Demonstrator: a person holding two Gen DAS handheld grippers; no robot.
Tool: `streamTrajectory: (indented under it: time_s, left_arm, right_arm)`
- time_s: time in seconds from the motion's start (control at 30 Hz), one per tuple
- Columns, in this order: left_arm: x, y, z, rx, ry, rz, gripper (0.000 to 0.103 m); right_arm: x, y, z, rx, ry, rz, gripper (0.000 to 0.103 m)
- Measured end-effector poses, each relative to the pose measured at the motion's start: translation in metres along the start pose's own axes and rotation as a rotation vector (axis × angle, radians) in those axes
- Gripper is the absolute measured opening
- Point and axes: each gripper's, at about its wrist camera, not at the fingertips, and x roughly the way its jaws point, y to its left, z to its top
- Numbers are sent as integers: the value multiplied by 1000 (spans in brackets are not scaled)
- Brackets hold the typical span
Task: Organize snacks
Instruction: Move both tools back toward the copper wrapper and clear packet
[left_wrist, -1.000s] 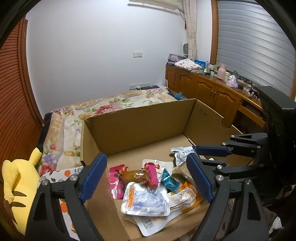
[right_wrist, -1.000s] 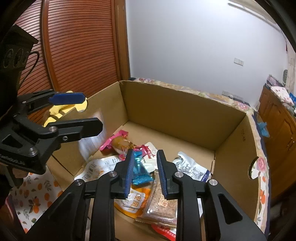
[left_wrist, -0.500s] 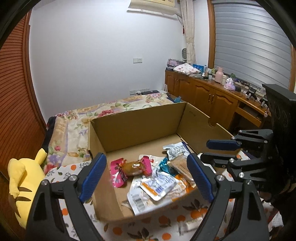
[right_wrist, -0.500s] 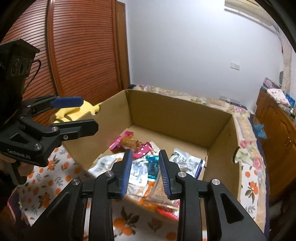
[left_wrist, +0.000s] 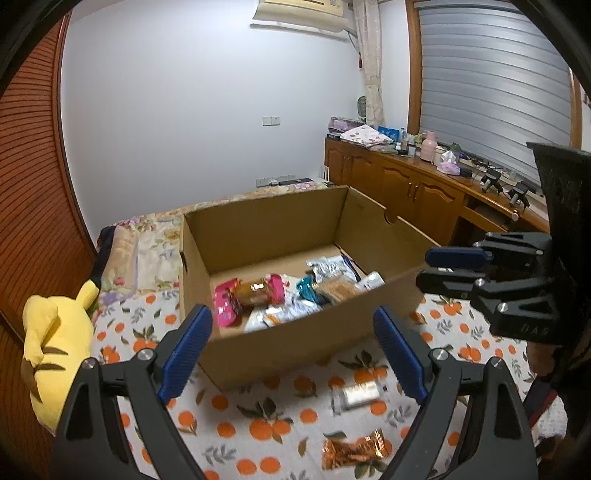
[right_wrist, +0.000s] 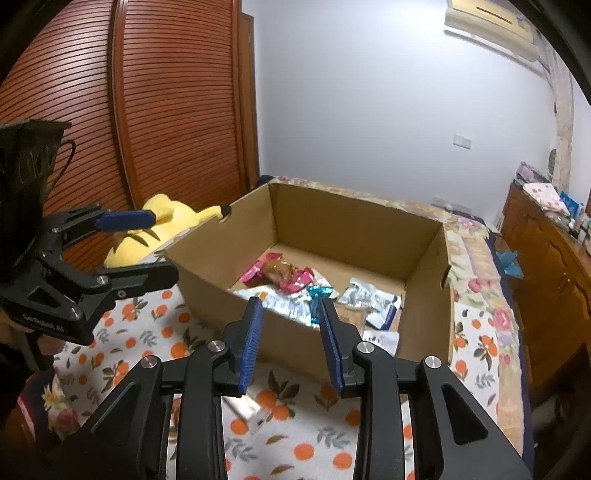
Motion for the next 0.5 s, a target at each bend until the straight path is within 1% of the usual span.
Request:
streamTrajectory:
  time_s: [0.23,0.5]
  left_arm:
    - [-6,-8,-31,-19,34,-13,89]
    - [16,-18,-72,-35,125,-46,89]
  right_arm:
    - [-11,12,-17,-1,13,4,32]
    - [2,21,-41,16,60,28,34]
